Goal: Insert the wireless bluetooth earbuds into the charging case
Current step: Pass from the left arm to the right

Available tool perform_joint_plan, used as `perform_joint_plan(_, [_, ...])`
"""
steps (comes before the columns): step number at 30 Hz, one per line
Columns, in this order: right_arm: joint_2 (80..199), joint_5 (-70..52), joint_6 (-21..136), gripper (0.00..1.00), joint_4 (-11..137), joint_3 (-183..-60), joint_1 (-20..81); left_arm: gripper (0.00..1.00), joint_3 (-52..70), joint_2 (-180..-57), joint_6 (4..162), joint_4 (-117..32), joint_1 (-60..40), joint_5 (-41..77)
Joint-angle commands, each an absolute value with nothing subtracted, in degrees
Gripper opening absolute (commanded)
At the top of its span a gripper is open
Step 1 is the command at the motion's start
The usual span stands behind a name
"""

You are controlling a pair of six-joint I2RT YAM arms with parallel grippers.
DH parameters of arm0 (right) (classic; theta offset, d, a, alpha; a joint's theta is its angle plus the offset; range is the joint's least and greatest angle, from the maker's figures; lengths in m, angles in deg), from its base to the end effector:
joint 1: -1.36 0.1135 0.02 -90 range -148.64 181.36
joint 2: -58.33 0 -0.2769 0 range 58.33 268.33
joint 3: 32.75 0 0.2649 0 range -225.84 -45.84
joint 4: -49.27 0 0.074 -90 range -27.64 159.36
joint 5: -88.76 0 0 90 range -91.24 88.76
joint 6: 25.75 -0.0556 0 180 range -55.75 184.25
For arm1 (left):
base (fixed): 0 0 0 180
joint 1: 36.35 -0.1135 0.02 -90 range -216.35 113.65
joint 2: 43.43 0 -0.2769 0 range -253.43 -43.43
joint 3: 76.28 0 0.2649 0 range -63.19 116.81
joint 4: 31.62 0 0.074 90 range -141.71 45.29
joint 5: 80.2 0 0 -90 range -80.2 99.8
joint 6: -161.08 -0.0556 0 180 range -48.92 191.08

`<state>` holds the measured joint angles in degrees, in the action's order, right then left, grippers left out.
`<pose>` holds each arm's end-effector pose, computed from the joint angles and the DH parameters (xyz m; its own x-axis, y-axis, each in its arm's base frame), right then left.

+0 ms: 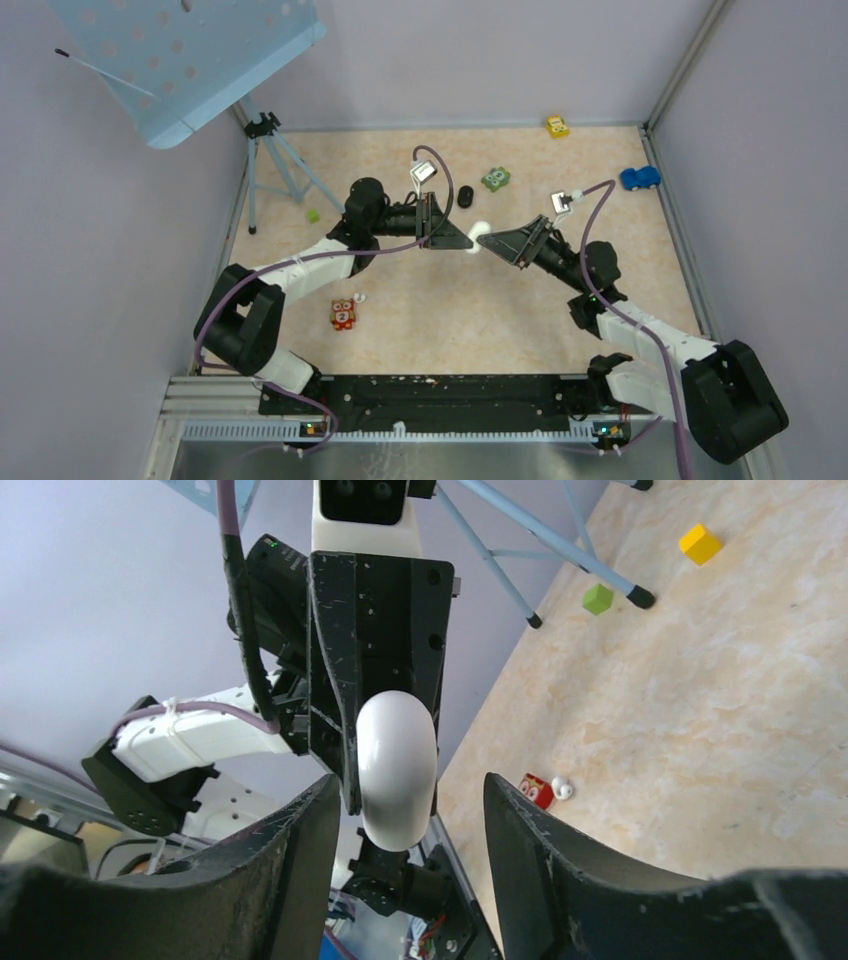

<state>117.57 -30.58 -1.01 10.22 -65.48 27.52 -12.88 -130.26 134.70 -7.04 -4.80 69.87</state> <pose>0.1989 0.1280 0.2598 -0.6574 0.5592 -0.5051 -0.5175 0.1523 0.8420 0.2726 -0.2239 0.2867 -0.8878 0.0206 -0.4598 0.4594 -0.0219 -0.8880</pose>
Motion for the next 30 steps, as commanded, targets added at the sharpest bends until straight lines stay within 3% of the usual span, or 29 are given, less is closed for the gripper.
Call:
perform_joint_plan(1, [119.28,-31.58,-2.96,0.49,1.38,-67.84,28.69,0.0,-11.23,-128.66,134.85,-4.64,-4.57,69.43])
perform_joint_plan(3, [119.9,-31.52,-3.64,0.36,0.88,-67.96,28.83,0.0,-11.2,-128.67,134.73,-4.57,-4.55,69.39])
perform_joint_plan(7, [120.68,-31.86,-4.62,0.0,0.32,-67.95,28.87,0.03,-11.03,-128.6,134.63,-4.2,-4.56,69.6])
perform_joint_plan(8, [120.58,-31.98,-4.51,0.0,0.6,-67.85,28.81,0.08,-11.02,-128.44,134.51,-4.2,-4.65,69.64])
perform_joint_plan(10, [120.31,-32.46,-3.77,0.0,1.2,-67.79,28.8,0.32,-10.74,-128.17,133.7,-4.86,-4.77,69.9])
perform_joint_plan(18, [117.63,-35.04,0.35,0.0,6.02,-68.26,27.58,0.91,-8.48,-124.42,124.48,-16.94,-7.64,70.32])
perform_joint_plan(22, [117.44,-37.4,0.53,0.0,6.74,-68.63,25.99,0.99,-8.17,-122.18,119.44,-22.23,-9.43,70.22])
perform_joint_plan(30, [120.68,-47.18,-0.18,0.0,5.03,-71.8,24.79,0.99,-1.38,-120.39,102.52,-44.15,-9.56,66.87])
